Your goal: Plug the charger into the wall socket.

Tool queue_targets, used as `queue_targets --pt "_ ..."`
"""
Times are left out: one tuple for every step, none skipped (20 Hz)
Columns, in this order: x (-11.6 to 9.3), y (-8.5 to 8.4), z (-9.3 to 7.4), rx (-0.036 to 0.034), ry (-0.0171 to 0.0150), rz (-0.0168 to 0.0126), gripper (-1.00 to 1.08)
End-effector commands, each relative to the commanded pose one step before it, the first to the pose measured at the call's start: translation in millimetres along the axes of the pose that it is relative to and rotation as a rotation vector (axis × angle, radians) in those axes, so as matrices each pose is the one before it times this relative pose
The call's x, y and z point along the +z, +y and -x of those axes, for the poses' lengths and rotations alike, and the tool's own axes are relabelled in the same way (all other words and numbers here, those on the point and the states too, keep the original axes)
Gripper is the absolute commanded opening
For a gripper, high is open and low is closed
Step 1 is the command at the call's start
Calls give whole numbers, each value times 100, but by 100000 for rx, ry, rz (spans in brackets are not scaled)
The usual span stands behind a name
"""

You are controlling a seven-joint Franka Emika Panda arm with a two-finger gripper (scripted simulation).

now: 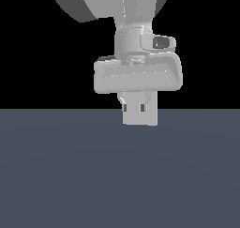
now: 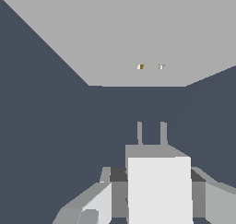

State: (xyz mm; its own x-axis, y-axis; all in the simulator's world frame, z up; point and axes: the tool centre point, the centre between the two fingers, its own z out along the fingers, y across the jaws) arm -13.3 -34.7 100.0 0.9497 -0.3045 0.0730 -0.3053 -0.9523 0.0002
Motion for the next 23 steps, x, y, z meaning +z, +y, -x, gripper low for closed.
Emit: queue_targets --pt "-3 -7 -75 -7 15 -4 -100" --pt "8 2 -93 0 0 0 -100" --pt "10 3 -130 0 0 0 -100" --pt "13 3 -167 0 0 0 -100" --pt "16 3 -204 0 0 0 -100" --pt "19 2 -240 0 0 0 -100" --pt "21 2 -276 0 0 0 -100" --pt "24 1 -312 0 0 0 -100" --pt "26 1 -346 0 0 0 -100" --pt "28 1 -380 0 0 0 -100" --pt "31 0 -412 0 0 0 -100" --pt "30 0 -402 0 0 0 -100" --pt "37 34 -373 52 -26 -37 -100" --pt "24 -1 -325 0 0 0 -100" --pt "21 -1 -288 0 0 0 -100" --pt "18 -2 -251 0 0 0 -100" --pt "15 -3 -215 0 0 0 -100" --pt "12 -4 -179 0 0 0 -100" --pt "9 -5 -144 0 0 0 -100" --pt "7 -6 -109 0 0 0 -100" --pt "4 -7 -75 0 0 0 -100" --pt "5 31 -51 62 3 31 -100" --pt "0 -3 -12 0 0 0 -100"
